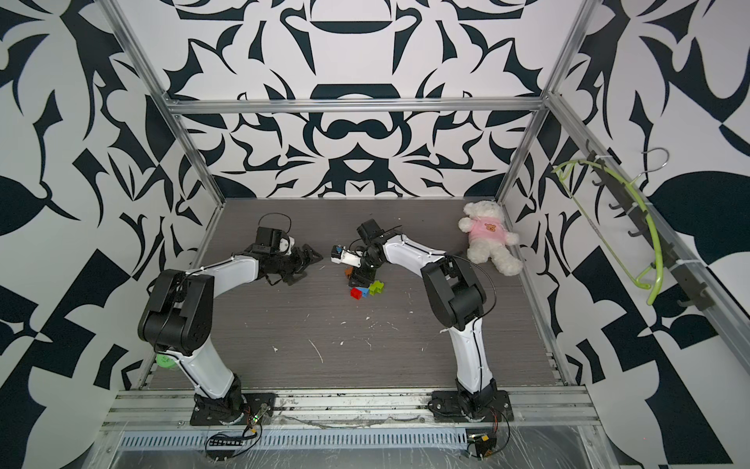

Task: Assemble the letter v with lego
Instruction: Adjust the lego brick at the center of the board.

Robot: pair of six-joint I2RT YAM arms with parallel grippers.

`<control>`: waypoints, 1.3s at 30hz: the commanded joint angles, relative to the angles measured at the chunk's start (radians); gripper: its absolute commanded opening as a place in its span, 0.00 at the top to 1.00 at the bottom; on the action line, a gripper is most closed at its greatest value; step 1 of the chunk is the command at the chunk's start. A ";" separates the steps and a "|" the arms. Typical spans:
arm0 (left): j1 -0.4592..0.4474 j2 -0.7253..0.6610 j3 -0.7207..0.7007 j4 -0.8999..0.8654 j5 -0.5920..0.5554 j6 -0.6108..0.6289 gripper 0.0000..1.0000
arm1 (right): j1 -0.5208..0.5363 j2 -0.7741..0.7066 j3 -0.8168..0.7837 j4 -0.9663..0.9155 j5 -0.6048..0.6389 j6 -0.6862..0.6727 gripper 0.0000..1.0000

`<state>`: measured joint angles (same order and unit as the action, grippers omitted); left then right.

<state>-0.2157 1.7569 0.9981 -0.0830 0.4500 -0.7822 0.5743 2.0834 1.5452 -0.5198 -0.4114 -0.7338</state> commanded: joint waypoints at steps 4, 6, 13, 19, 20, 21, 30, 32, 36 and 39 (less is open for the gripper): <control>0.007 -0.014 -0.009 -0.001 0.021 0.020 0.08 | -0.002 0.008 0.092 -0.062 -0.019 0.004 0.28; 0.007 -0.010 -0.007 0.013 0.030 0.015 0.08 | 0.002 -0.027 0.071 -0.041 -0.014 0.042 0.29; -0.036 0.086 0.136 -0.077 0.031 0.093 0.11 | 0.064 -0.341 -0.291 0.201 0.188 0.256 0.30; -0.084 0.188 0.283 -0.139 0.020 0.124 0.11 | 0.106 -0.403 -0.488 0.273 0.329 0.236 0.22; -0.096 0.205 0.313 -0.153 0.004 0.134 0.11 | 0.108 -0.394 -0.488 0.273 0.340 0.234 0.22; -0.114 0.230 0.354 -0.177 -0.008 0.153 0.11 | 0.109 -0.384 -0.483 0.271 0.341 0.230 0.22; -0.208 0.435 0.644 -0.353 0.028 0.284 0.23 | 0.108 -0.296 -0.468 0.357 0.442 0.194 0.22; -0.206 0.454 0.674 -0.405 0.009 0.300 0.28 | 0.107 -0.277 -0.465 0.373 0.497 0.180 0.22; -0.206 0.435 0.650 -0.432 -0.047 0.302 0.30 | 0.087 -0.284 -0.480 0.398 0.493 0.160 0.22; -0.206 0.431 0.653 -0.469 -0.081 0.304 0.31 | 0.081 -0.290 -0.484 0.395 0.485 0.131 0.22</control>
<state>-0.4267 2.1933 1.6489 -0.4698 0.4118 -0.5041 0.6659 1.8183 1.0569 -0.1478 0.0570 -0.5694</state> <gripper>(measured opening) 0.691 0.779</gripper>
